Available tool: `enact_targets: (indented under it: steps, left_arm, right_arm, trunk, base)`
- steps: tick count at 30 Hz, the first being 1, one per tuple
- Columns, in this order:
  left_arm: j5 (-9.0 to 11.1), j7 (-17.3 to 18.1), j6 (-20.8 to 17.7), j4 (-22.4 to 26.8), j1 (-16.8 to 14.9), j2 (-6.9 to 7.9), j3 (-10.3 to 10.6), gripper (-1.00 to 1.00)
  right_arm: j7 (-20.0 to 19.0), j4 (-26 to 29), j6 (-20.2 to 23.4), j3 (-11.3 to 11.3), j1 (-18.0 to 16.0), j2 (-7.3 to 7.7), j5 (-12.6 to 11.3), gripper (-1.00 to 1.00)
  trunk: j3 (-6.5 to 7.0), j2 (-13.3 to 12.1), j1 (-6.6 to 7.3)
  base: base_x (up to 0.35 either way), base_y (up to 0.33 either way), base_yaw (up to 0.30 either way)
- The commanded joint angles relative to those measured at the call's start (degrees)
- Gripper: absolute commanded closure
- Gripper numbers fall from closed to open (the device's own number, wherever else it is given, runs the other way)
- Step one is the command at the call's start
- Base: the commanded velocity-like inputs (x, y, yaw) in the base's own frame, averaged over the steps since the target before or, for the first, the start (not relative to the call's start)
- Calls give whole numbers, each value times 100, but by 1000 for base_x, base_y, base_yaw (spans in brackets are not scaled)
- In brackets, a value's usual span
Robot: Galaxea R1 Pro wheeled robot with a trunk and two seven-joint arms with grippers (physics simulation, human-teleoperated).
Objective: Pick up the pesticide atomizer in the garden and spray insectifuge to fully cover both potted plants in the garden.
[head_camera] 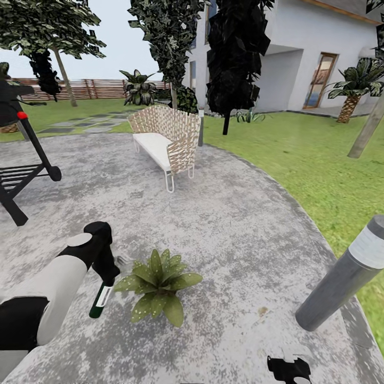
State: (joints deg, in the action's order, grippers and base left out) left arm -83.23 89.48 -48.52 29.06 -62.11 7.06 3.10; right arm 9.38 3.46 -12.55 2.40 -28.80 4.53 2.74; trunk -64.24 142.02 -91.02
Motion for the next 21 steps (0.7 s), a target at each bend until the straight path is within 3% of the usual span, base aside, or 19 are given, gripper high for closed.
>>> enact_targets:
  steps: [1,6,16,21]
  left_arm:
    - [-27,52,-60,8,-3,2,29,100]
    - [-27,52,-61,12,-3,-2,25,100]
    - [-31,52,-60,21,-3,-3,31,100]
    - [-35,52,-70,21,-3,-2,25,100]
  right_arm:
    - [11,-4,-19,24,-3,-2,30,-100]
    - [11,-4,-19,24,-3,3,32,-100]
    - [11,-11,-19,24,-3,4,29,-100]
    - [11,-8,-19,24,-3,-3,32,-100]
  trunk:
    - [-5,2,1]
    - [-5,2,1]
    - [-5,2,1]
    - [-5,2,1]
  base:
    - [64,-138,257]
    - [100,-235,226]
    - [-86,-254,11]
    - [174,-215,191]
